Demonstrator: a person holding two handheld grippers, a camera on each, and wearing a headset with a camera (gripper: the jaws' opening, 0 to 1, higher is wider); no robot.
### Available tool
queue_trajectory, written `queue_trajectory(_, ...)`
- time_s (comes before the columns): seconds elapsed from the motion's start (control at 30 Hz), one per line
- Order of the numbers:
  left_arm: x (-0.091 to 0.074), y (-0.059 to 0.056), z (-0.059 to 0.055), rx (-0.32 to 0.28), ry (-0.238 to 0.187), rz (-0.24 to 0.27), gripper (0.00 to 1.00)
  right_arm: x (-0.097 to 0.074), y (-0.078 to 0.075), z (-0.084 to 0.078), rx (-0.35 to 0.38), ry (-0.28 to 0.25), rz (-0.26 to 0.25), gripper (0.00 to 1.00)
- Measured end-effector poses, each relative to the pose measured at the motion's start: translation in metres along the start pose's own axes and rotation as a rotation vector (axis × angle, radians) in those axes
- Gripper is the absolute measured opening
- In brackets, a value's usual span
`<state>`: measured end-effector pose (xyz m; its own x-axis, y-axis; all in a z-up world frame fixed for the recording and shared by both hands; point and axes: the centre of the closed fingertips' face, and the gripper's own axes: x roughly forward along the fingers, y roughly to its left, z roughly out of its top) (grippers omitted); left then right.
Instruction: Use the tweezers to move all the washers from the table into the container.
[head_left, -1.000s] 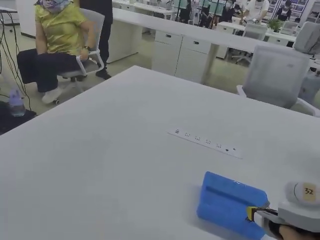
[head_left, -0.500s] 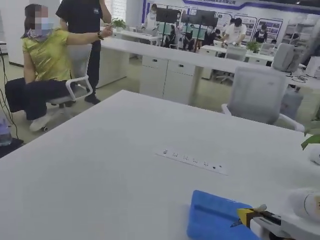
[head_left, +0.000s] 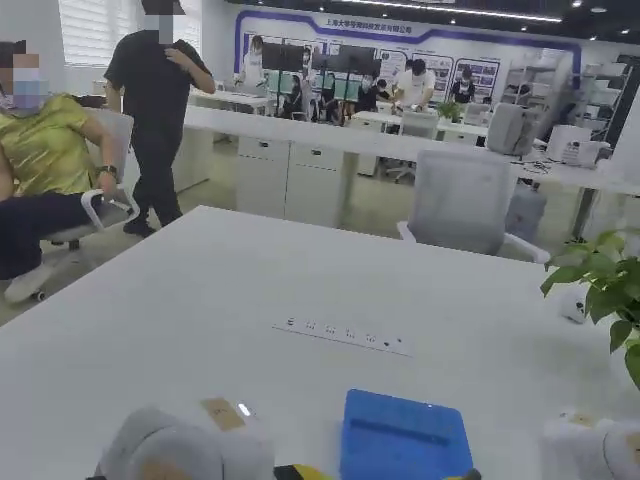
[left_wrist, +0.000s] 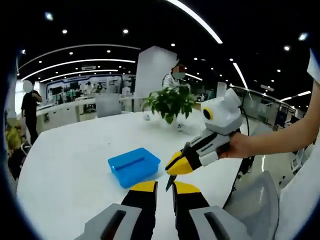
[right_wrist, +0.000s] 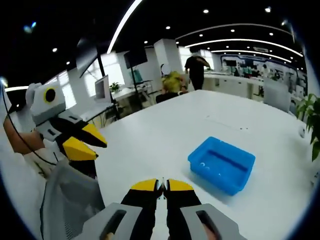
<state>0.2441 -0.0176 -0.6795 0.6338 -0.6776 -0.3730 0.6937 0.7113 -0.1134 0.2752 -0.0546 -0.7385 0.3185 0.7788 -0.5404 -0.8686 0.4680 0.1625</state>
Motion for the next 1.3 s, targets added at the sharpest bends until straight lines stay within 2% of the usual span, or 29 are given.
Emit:
queue_trajectory(0.07,0.004,-0.008,0.007,-0.004,-0.015,-0.061,0.04,-0.002,0.009,-0.003,-0.027,0.010,0.017,0.03)
queue_trajectory(0.13,0.007,-0.020,0.013,0.010,-0.030,-0.140,0.05,-0.004,0.018,-0.007,-0.033,0.026,0.049,0.03)
queue_trajectory(0.2,0.010,-0.029,0.013,0.021,-0.008,-0.196,0.07,-0.005,0.027,-0.009,-0.049,0.039,0.080,0.03)
queue_trajectory(0.33,0.018,-0.042,0.011,0.087,0.029,-0.264,0.12,-0.006,0.041,-0.016,-0.134,0.089,0.123,0.03)
queue_trajectory(0.43,0.022,-0.050,0.007,0.095,0.060,-0.316,0.10,-0.004,0.046,-0.019,-0.155,0.106,0.138,0.03)
queue_trajectory(0.47,0.022,-0.056,0.004,0.112,0.082,-0.353,0.09,-0.004,0.050,-0.022,-0.161,0.120,0.155,0.03)
queue_trajectory(0.57,0.027,-0.061,-0.006,0.170,0.126,-0.385,0.06,-0.003,0.053,-0.029,-0.228,0.165,0.167,0.03)
queue_trajectory(0.67,0.033,-0.067,-0.010,0.182,0.138,-0.401,0.06,-0.001,0.057,-0.036,-0.286,0.204,0.181,0.03)
queue_trajectory(0.73,0.036,-0.071,-0.014,0.211,0.150,-0.423,0.04,0.000,0.058,-0.040,-0.302,0.224,0.185,0.03)
queue_trajectory(0.8,0.038,-0.071,-0.021,0.243,0.184,-0.426,0.02,0.001,0.057,-0.042,-0.318,0.237,0.188,0.03)
queue_trajectory(0.83,0.039,-0.072,-0.023,0.264,0.193,-0.440,0.01,0.001,0.055,-0.045,-0.326,0.251,0.187,0.03)
queue_trajectory(0.9,0.041,-0.070,-0.026,0.283,0.201,-0.433,0.00,0.002,0.052,-0.049,-0.334,0.264,0.185,0.03)
queue_trajectory(0.93,0.041,-0.068,-0.029,0.320,0.213,-0.437,0.00,0.003,0.049,-0.052,-0.337,0.277,0.183,0.03)
queue_trajectory(1.0,0.044,-0.065,-0.031,0.384,0.206,-0.446,0.00,0.004,0.046,-0.055,-0.340,0.288,0.181,0.03)
queue_trajectory(1.07,0.047,-0.064,-0.034,0.397,0.211,-0.453,0.00,0.005,0.041,-0.058,-0.354,0.301,0.171,0.03)
queue_trajectory(1.1,0.052,-0.058,-0.038,0.435,0.219,-0.438,0.00,0.008,0.031,-0.060,-0.355,0.314,0.131,0.03)
queue_trajectory(1.13,0.055,-0.055,-0.041,0.464,0.225,-0.433,0.00,0.010,0.027,-0.061,-0.353,0.314,0.119,0.03)
queue_trajectory(1.17,0.057,-0.051,-0.047,0.479,0.249,-0.428,0.00,0.013,0.024,-0.063,-0.350,0.316,0.122,0.04)
queue_trajectory(1.2,0.060,-0.045,-0.050,0.502,0.255,-0.407,0.00,0.015,0.015,-0.070,-0.324,0.351,0.088,0.05)
queue_trajectory(1.3,0.070,-0.037,-0.060,0.500,0.263,-0.394,0.00,0.025,0.004,-0.072,-0.304,0.348,0.067,0.06)
